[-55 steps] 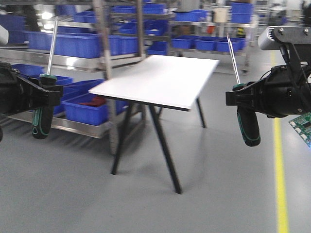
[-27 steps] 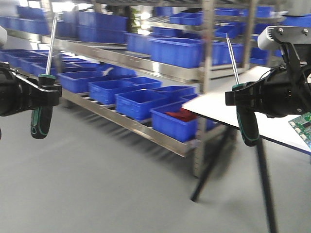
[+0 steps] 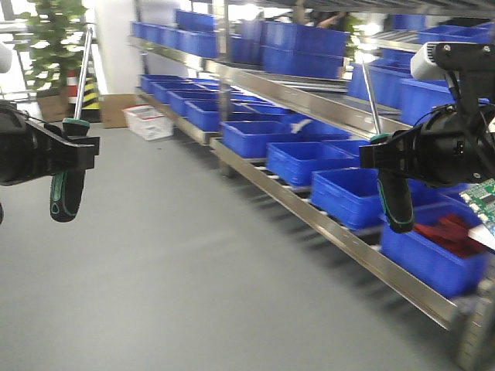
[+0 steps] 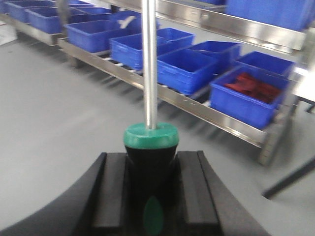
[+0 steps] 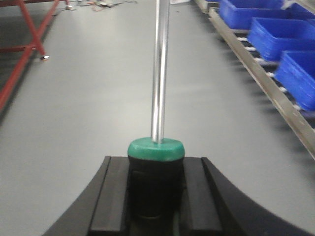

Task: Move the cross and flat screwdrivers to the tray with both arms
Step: 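Hold both screwdrivers while the base drives to the metal tray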

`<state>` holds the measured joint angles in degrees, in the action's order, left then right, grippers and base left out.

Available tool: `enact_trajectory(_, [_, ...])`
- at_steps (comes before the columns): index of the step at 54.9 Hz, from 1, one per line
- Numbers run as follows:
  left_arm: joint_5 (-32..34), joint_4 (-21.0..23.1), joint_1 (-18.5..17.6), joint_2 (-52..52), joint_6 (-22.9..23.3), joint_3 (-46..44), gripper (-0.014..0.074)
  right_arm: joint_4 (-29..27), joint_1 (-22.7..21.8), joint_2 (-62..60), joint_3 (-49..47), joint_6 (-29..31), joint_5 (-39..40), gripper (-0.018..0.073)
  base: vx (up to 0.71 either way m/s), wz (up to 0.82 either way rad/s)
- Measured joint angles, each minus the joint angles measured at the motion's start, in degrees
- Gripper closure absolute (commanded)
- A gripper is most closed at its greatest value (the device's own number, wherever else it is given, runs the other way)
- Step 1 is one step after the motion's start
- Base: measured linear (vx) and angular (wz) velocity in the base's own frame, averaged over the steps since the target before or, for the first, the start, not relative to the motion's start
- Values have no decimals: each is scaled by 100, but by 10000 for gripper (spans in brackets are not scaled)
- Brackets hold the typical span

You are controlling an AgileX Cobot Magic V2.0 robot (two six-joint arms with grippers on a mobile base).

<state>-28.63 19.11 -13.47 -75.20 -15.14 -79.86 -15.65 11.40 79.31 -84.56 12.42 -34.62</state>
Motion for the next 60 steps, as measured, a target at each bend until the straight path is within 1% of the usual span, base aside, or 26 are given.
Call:
enact_trajectory(31, [5,0,0,0,0,0,594,-6,0,0,0,0,0,567,59,52])
enact_trajectory(60, [5,0,0,0,0,0,594,-6,0,0,0,0,0,567,59,23])
